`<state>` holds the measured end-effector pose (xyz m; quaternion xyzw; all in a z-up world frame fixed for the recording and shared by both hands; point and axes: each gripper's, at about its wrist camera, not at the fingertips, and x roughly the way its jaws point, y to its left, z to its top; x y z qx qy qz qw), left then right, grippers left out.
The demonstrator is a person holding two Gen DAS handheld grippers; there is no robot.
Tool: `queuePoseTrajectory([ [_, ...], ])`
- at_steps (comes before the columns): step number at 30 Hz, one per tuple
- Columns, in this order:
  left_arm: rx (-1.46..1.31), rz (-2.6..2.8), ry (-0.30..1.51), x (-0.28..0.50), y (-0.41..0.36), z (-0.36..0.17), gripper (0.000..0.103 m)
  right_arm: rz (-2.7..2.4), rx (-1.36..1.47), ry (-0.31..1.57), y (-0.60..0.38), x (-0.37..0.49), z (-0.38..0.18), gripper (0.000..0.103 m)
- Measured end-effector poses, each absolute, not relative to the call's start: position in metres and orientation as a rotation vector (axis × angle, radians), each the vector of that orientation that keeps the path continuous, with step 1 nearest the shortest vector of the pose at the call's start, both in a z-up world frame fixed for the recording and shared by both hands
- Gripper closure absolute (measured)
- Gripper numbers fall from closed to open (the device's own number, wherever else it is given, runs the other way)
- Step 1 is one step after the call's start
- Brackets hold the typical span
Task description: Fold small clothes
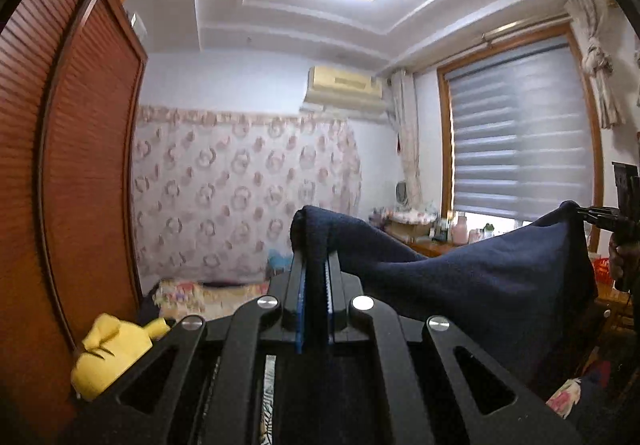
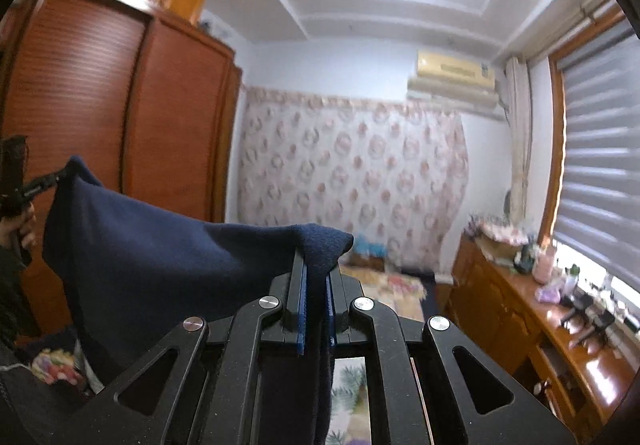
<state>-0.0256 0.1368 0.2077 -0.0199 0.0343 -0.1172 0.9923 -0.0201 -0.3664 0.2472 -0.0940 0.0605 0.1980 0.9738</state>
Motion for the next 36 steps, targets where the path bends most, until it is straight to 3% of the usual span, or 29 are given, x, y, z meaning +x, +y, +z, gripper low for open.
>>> queuePoseTrajectory([
  [14, 0.013, -0.175, 0.427, 0.183, 0.096, 0.049, 0.100, 0.355, -0.195, 0.446, -0.362, 0.208, 0.068, 0.098],
  [19, 0.050, -0.161, 0.503, 0.219, 0.080, 0.025, 0.100, 0.337, -0.159, 0.565, -0.371, 0.276, 0.013, 0.098],
  [30, 0.074, -0.169, 0.633, 0.266, 0.061, -0.004, 0.098, 0.334, -0.118, 0.690, -0.370, 0.340, -0.036, 0.098],
  [33, 0.072, -0.183, 0.684, 0.269, 0.059, -0.010, 0.094, 0.316, -0.117, 0.723, -0.367, 0.350, -0.047, 0.097],
  [36, 0.076, -0.201, 0.684, 0.262, 0.057, -0.007, 0.075, 0.282, -0.118, 0.739, -0.366, 0.356, -0.051, 0.088],
])
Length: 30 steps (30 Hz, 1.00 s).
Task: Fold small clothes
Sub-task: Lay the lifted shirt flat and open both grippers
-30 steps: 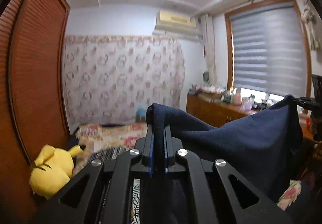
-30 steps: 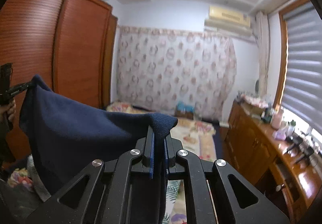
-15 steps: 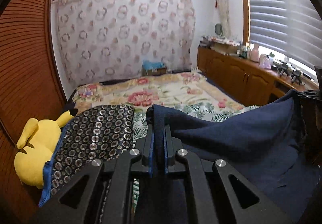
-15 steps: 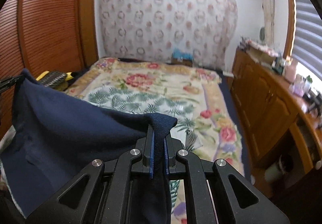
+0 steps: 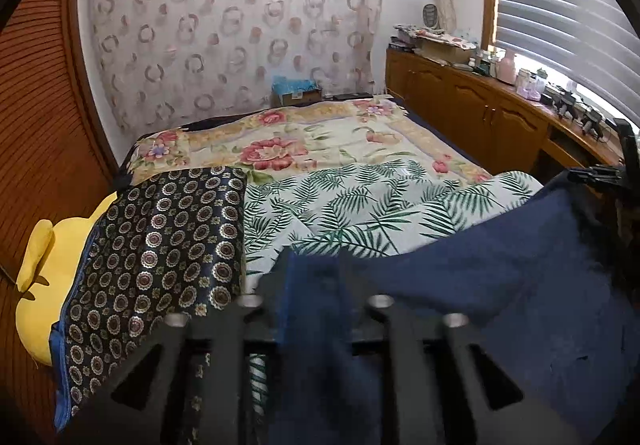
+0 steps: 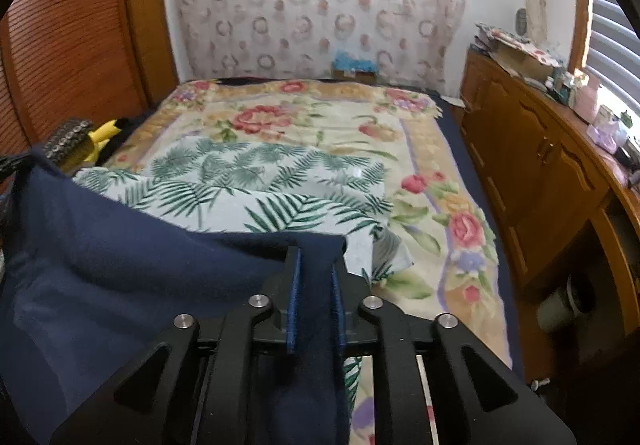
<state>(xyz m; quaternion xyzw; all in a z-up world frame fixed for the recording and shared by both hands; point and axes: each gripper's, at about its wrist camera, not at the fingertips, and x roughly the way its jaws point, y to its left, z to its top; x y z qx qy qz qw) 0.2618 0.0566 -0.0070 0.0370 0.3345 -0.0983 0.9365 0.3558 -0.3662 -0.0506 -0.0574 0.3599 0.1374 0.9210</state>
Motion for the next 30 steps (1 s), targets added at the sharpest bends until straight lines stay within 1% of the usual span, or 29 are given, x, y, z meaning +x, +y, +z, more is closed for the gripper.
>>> queuePoseTrajectory([
  [1, 0.078, -0.202, 0.682, 0.258, 0.056, -0.006, 0.071, 0.269, -0.119, 0.739, -0.367, 0.356, -0.051, 0.083],
  [2, 0.078, -0.203, 0.679, 0.252, 0.055, -0.004, 0.065, 0.255, -0.114, 0.733, -0.368, 0.354, -0.049, 0.080],
  [3, 0.080, -0.200, 0.675, 0.244, 0.056, -0.002, 0.062, 0.250, -0.104, 0.725, -0.370, 0.351, -0.047, 0.076],
  [5, 0.083, -0.196, 0.674, 0.227, 0.056, -0.003, 0.052, 0.248, -0.091, 0.718, -0.372, 0.341, -0.042, 0.073],
  [9, 0.066, -0.195, 0.686, 0.199, 0.062, -0.008, 0.049, 0.261, -0.084, 0.707, -0.373, 0.311, -0.035, 0.062],
  [12, 0.041, -0.179, 0.697, 0.175, 0.069, -0.018, 0.049, 0.271, -0.092, 0.702, -0.371, 0.285, -0.032, 0.046],
  [15, 0.025, -0.175, 0.716, 0.157, 0.073, -0.029, 0.049, 0.276, -0.083, 0.704, -0.372, 0.258, -0.033, 0.044],
  [19, 0.007, -0.170, 0.742, 0.139, 0.075, -0.044, 0.049, 0.272, -0.061, 0.728, -0.374, 0.231, -0.043, 0.044],
  [30, -0.027, -0.163, 0.734, 0.112, 0.068, -0.062, 0.049, 0.241, -0.009, 0.868, -0.367, 0.194, -0.103, 0.044],
])
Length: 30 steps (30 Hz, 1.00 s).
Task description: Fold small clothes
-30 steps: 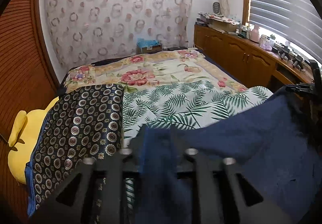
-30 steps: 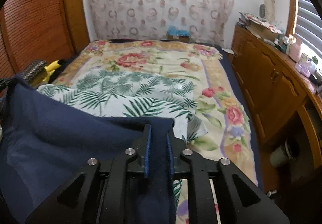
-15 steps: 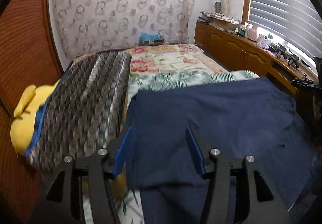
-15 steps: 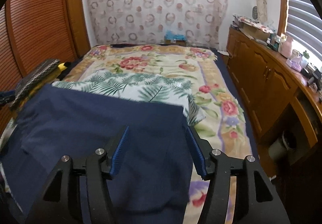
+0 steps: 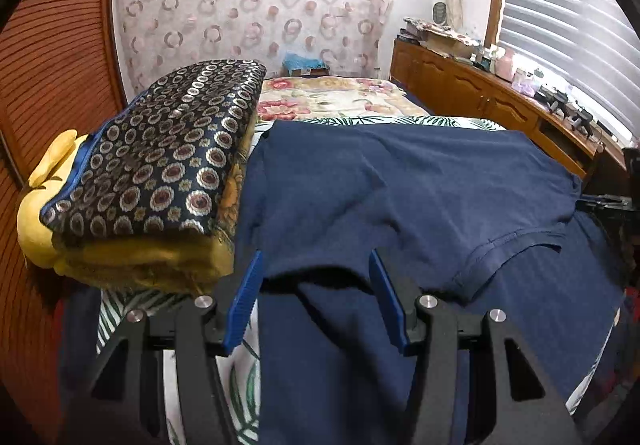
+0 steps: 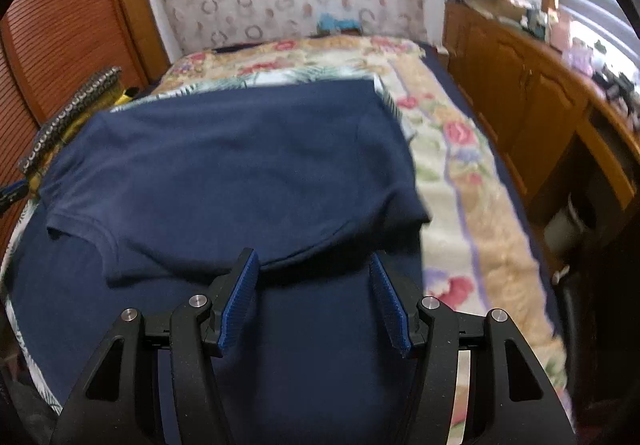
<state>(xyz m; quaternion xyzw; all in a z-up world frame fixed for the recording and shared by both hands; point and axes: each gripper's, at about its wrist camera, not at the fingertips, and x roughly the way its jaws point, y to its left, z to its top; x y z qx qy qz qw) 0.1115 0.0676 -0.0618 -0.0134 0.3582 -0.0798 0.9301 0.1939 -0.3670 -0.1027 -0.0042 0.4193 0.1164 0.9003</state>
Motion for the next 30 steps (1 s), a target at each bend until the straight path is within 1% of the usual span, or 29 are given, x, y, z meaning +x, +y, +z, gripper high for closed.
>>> queuePoseTrajectory([
  [11, -0.071, -0.129, 0.729, 0.097, 0.076, -0.067, 0.049, 0.199, 0.017, 0.851, -0.360, 0.201, -0.112, 0.044],
  [19, -0.131, -0.128, 0.786, 0.104, 0.086, -0.078, 0.050, 0.177, -0.035, 0.855, -0.352, 0.201, -0.113, 0.042],
  [22, -0.138, -0.145, 0.802, 0.109, 0.079, -0.080, 0.053, 0.170, -0.048, 0.855, -0.350, 0.200, -0.114, 0.041],
  [30, -0.211, -0.197, 0.862, 0.129, 0.071, -0.094, 0.055, 0.167, -0.052, 0.855, -0.349, 0.201, -0.115, 0.041],
])
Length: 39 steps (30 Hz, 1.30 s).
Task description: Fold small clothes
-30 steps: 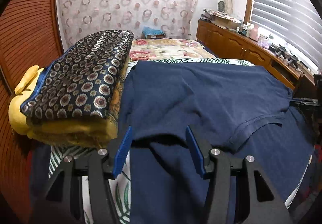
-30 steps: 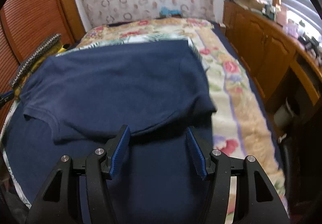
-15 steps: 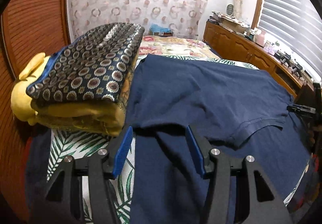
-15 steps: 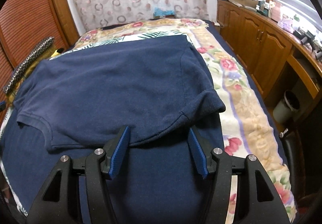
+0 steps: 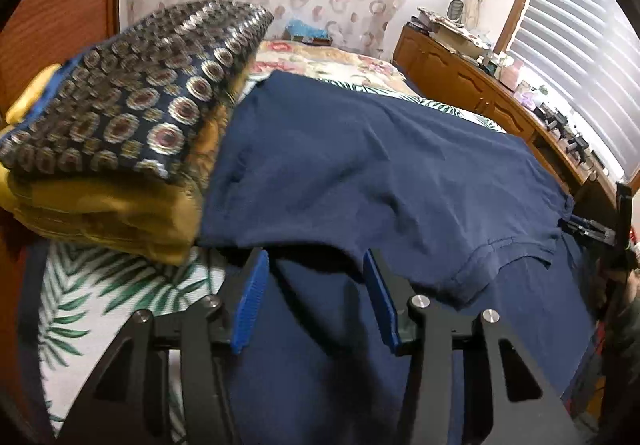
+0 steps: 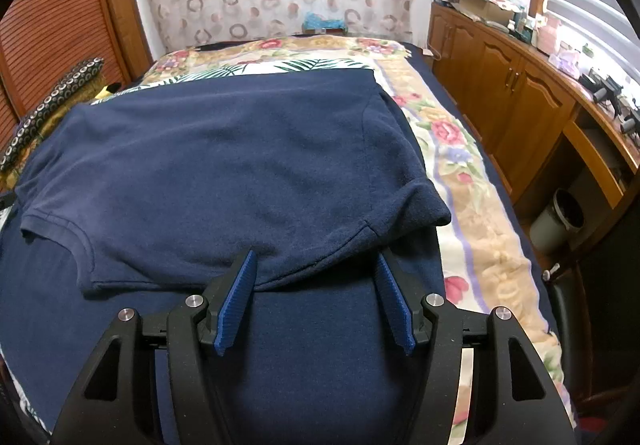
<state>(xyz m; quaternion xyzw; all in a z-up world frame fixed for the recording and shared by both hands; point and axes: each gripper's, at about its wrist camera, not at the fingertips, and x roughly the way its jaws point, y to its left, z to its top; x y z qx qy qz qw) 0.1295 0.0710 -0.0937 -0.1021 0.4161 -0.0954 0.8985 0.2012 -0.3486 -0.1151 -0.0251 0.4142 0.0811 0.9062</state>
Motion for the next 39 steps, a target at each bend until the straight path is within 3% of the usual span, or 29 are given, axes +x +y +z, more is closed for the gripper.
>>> queuePoseTrajectory([
  [15, -0.251, -0.202, 0.870, 0.157, 0.061, -0.094, 0.056, 0.167, -0.051, 0.855, -0.348, 0.201, -0.115, 0.041],
  [17, -0.250, -0.194, 0.866, 0.160, 0.061, -0.096, 0.068, 0.168, -0.051, 0.855, -0.348, 0.201, -0.115, 0.041],
  [20, -0.247, -0.181, 0.857, 0.164, 0.064, -0.096, 0.077, 0.167, -0.051, 0.855, -0.348, 0.201, -0.115, 0.041],
  [39, -0.202, -0.179, 0.836, 0.160, 0.065, -0.085, 0.080, 0.170, 0.021, 0.840, -0.359, 0.199, -0.110, 0.040],
])
